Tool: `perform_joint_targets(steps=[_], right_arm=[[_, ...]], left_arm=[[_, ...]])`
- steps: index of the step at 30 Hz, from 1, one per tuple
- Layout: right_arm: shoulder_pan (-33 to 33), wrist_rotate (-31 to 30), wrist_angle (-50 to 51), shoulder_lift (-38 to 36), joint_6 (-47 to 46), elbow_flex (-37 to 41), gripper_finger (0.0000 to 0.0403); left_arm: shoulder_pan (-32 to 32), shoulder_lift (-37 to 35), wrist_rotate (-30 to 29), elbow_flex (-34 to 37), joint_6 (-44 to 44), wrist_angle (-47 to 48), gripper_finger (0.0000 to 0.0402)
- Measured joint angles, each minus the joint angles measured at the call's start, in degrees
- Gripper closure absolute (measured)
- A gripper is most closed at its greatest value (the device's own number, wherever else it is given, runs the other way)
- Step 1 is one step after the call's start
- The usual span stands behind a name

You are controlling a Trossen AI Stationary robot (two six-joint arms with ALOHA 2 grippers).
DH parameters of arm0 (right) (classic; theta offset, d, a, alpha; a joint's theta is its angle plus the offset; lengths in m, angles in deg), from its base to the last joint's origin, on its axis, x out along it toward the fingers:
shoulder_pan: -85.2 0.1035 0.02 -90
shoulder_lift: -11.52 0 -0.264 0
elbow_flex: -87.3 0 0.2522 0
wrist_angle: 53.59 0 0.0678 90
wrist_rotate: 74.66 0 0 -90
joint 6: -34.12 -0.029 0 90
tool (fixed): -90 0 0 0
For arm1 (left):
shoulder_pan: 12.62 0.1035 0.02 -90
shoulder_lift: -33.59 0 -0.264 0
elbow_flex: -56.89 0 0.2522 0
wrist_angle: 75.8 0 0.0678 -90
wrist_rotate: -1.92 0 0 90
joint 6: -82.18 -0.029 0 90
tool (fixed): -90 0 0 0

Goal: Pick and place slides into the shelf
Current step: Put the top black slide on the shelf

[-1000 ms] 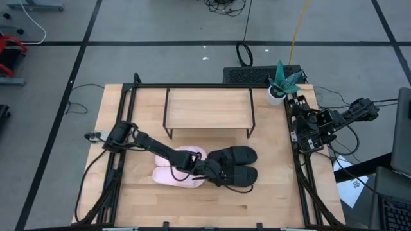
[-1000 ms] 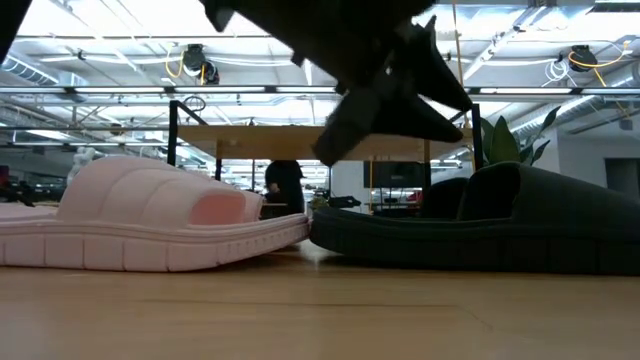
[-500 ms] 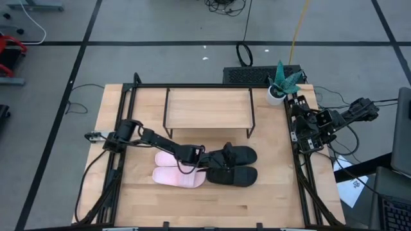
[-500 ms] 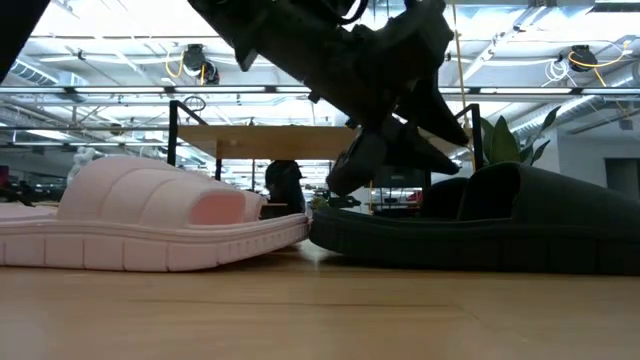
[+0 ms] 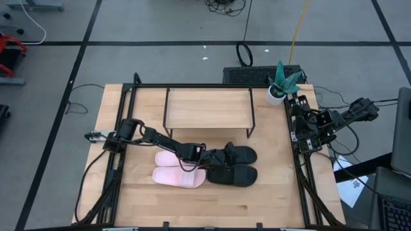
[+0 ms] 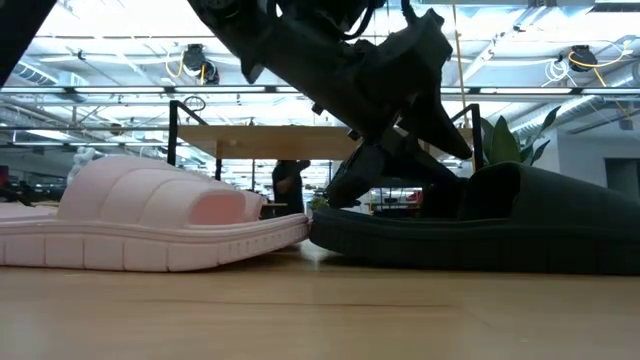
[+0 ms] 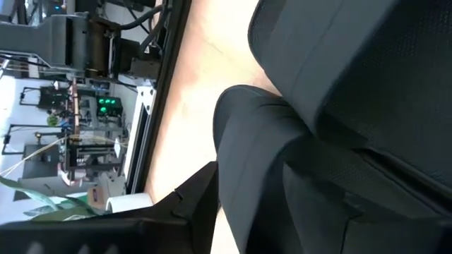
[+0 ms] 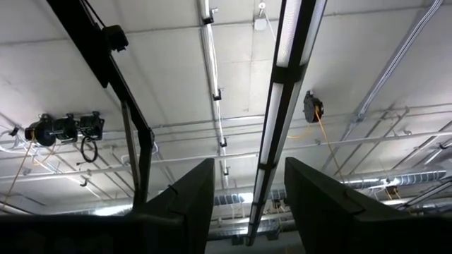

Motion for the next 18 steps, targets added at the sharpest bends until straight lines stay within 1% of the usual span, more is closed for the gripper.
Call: perform_joint_targets(steps=[3,5,8,14,16,18], right_arm=[[0.0,0.0,0.0,0.0,0.3,0.0,0.0241],[0.0,0.0,0.0,0.1,0.3,0.0,0.0241],[0.0,-0.1,0.0,0.4,0.2,0.0,0.0241],[0.0,-0.1,0.3,0.8,0.2,0.0,0.0241],[0.0,-0.1,0.2,0.8,0.2,0.0,0.0241],[0.0,-0.1,0.2,0.8,0.2,0.0,0.0241]], left_arm=[[0.2,1.6,-0.2,0.0,-0.8,-0.5,0.0245],[0.2,2.6,-0.6,-0.1,-2.9,-1.5,0.0248],[-0.3,3.3,-2.1,-0.2,-4.4,-2.1,0.0249],[-0.6,3.5,-5.8,-0.1,-4.7,-4.0,0.0252],[-0.6,3.6,-5.9,-0.1,-5.4,-4.3,0.0263],[-0.6,3.6,-5.9,-0.5,-5.6,-3.4,0.0285]])
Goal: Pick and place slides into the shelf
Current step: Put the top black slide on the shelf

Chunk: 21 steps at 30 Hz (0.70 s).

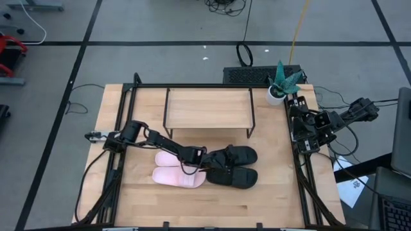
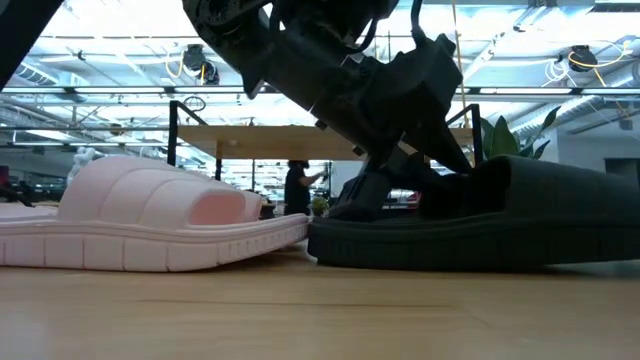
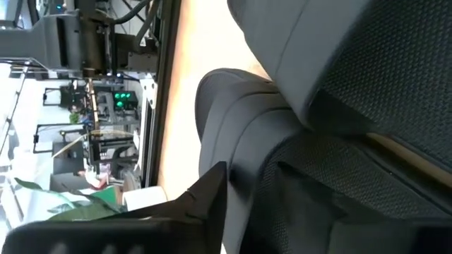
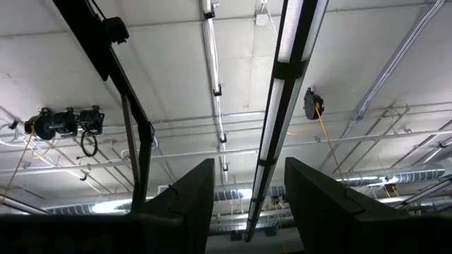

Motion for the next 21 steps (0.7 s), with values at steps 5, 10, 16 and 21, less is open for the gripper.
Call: perform_joint_targets(steps=[5,10,16,21], right_arm=[[0.0,0.0,0.0,0.0,0.0,0.0,0.0241],[0.0,0.0,0.0,0.0,0.0,0.0,0.0241],[0.0,0.0,0.0,0.0,0.0,0.0,0.0241],[0.0,0.0,0.0,0.0,0.0,0.0,0.0241]], left_arm=[[0.1,0.2,0.0,-2.3,1.4,4.4,0.0372],[0.1,0.6,-3.7,-5.1,2.1,7.2,0.0392],[0.8,0.1,-13.8,-9.5,-0.4,11.4,0.0398],[0.7,-2.3,-13.8,-13.6,4.2,21.2,0.0400]])
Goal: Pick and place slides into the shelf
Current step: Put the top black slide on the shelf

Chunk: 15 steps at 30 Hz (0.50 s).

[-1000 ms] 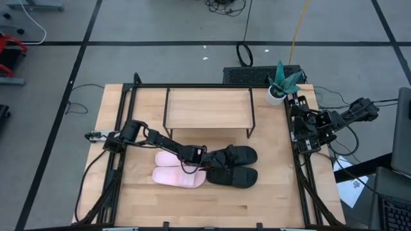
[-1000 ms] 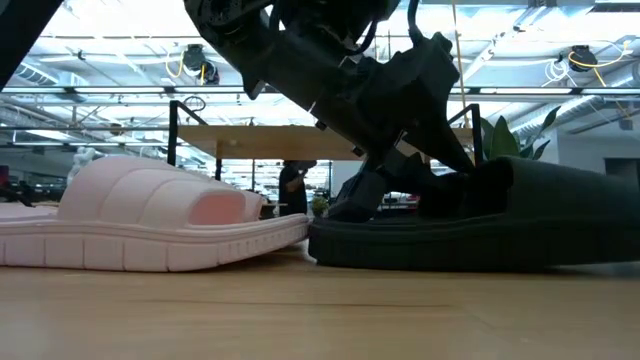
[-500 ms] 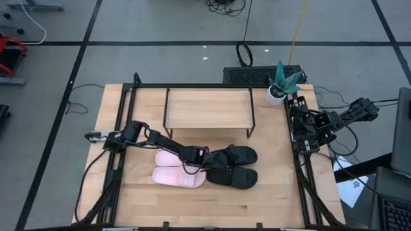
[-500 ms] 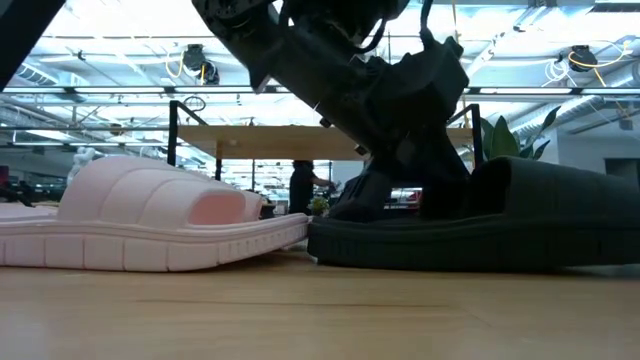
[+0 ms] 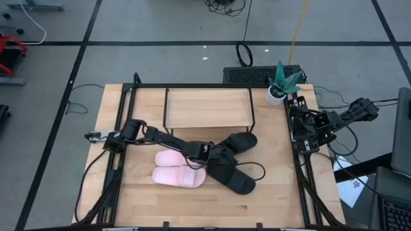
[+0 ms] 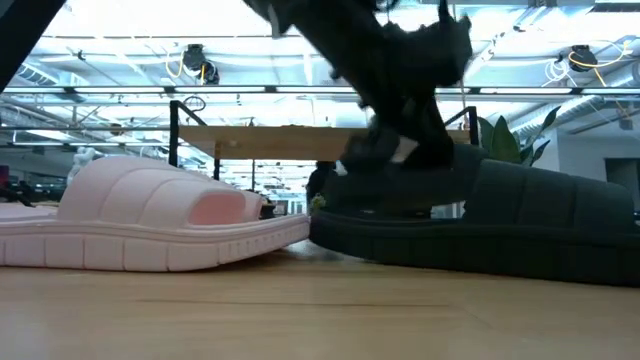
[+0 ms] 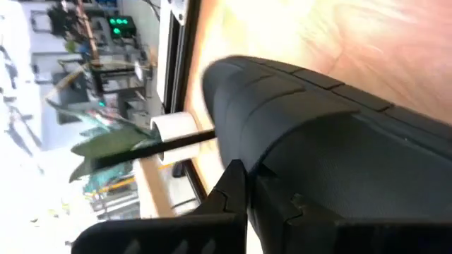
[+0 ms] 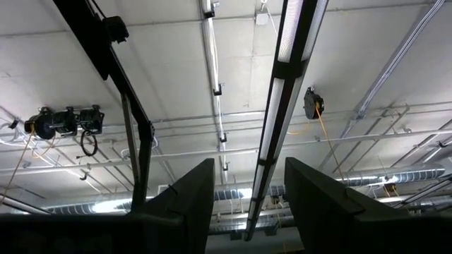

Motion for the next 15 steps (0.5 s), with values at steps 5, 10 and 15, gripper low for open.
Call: perform_joint_targets(steps=[5,10,15], right_arm=[[0.0,-0.1,-0.2,0.0,0.0,0.0,0.0241],[0.0,0.0,-0.3,0.2,0.0,0.0,0.0241],[0.0,0.0,-0.4,0.2,0.0,0.0,0.0241]], left_arm=[[-1.5,-3.9,1.1,-3.0,2.5,3.5,0.0400],[-3.8,-10.2,1.5,-3.1,3.4,4.2,0.0401],[-6.8,-17.9,-5.0,-3.1,4.8,4.9,0.0401]])
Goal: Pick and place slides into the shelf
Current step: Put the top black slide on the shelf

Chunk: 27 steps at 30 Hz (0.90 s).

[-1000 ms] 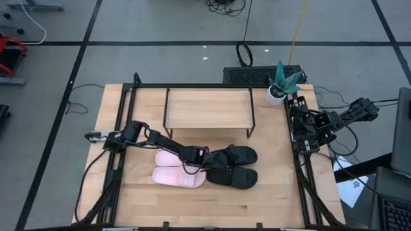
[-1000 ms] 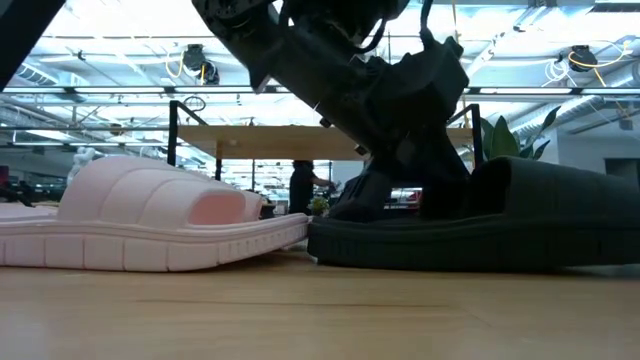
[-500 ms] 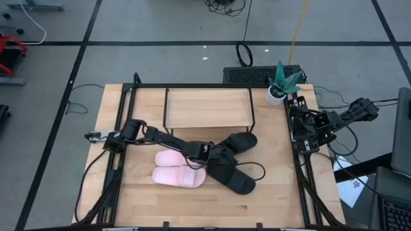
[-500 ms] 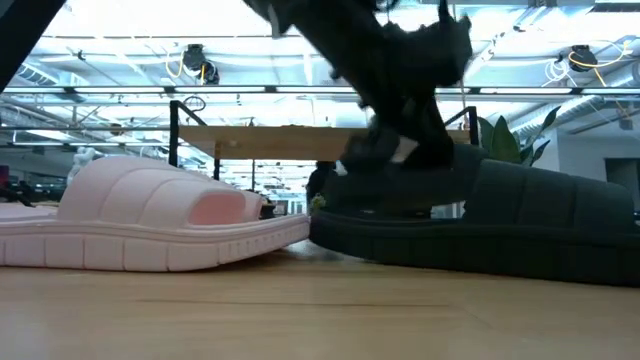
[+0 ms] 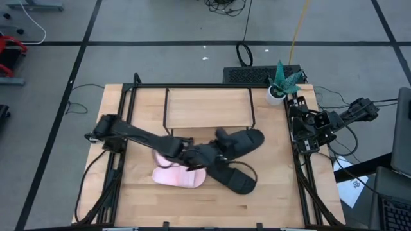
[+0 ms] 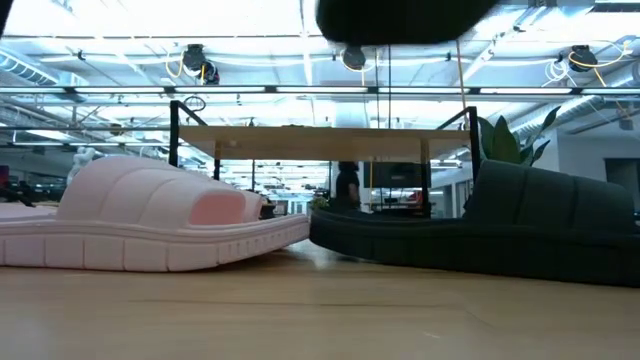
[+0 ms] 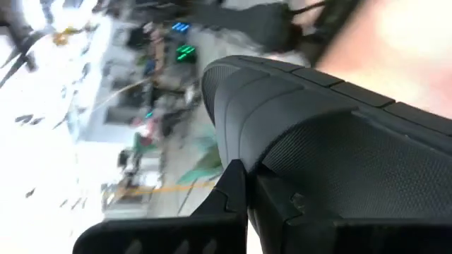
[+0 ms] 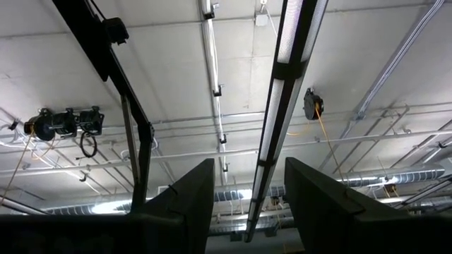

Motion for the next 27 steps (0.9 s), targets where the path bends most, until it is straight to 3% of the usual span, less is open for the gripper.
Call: perform_joint_targets(steps=[3,8,12,17,27], right_arm=[[0.0,0.0,-0.2,0.0,-0.1,0.0,0.0241],[0.0,0.0,-0.8,0.0,0.1,0.0,0.0241],[0.0,0.0,-1.7,-0.1,2.1,0.0,0.0241],[0.0,-0.1,-2.1,-0.1,3.0,0.0,0.0241],[0.0,-0.2,-2.1,-0.1,3.0,0.0,0.0241]], left_arm=[[-0.8,-4.1,-10.5,0.0,0.9,1.9,0.0401],[0.7,-8.9,-31.8,0.0,9.6,13.8,0.0401],[2.8,-9.8,-42.9,0.0,8.9,18.5,0.0401],[6.9,-9.8,-48.8,0.0,2.6,15.2,0.0401],[13.7,-9.8,-49.3,0.0,3.1,13.3,0.0402]])
